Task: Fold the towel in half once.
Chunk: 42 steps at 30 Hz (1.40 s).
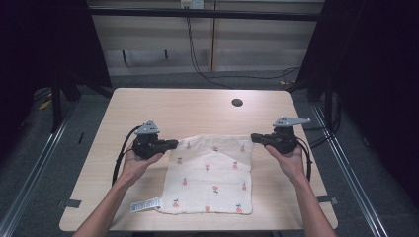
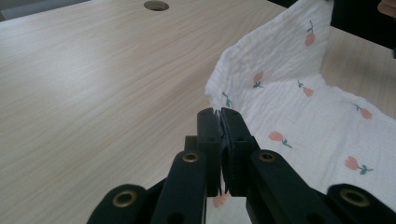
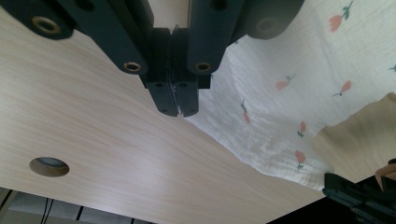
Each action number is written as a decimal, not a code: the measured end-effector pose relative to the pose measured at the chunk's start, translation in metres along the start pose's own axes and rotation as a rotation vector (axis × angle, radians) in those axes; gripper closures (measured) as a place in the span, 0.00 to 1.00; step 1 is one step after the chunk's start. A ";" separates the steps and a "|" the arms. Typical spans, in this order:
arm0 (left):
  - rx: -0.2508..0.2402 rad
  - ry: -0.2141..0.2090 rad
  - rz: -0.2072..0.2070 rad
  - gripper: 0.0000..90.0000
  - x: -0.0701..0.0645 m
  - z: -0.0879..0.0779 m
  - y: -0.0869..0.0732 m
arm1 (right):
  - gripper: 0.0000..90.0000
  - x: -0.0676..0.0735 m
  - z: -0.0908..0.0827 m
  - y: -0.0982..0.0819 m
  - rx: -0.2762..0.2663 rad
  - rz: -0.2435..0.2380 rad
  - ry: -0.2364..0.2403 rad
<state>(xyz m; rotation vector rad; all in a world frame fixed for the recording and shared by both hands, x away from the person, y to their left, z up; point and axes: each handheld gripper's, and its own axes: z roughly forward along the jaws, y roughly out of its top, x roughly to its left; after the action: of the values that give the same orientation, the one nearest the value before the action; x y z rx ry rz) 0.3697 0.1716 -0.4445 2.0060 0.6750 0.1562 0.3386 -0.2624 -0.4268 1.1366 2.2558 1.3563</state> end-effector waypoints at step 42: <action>0.042 -0.070 0.069 0.97 -0.057 -0.059 -0.040 | 0.99 0.068 -0.051 -0.046 0.072 -0.099 0.112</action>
<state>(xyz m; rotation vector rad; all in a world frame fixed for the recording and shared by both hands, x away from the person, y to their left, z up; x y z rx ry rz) 0.2836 0.2020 -0.4384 2.0663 0.5690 0.1131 0.2421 -0.2556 -0.4284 0.9781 2.4236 1.3413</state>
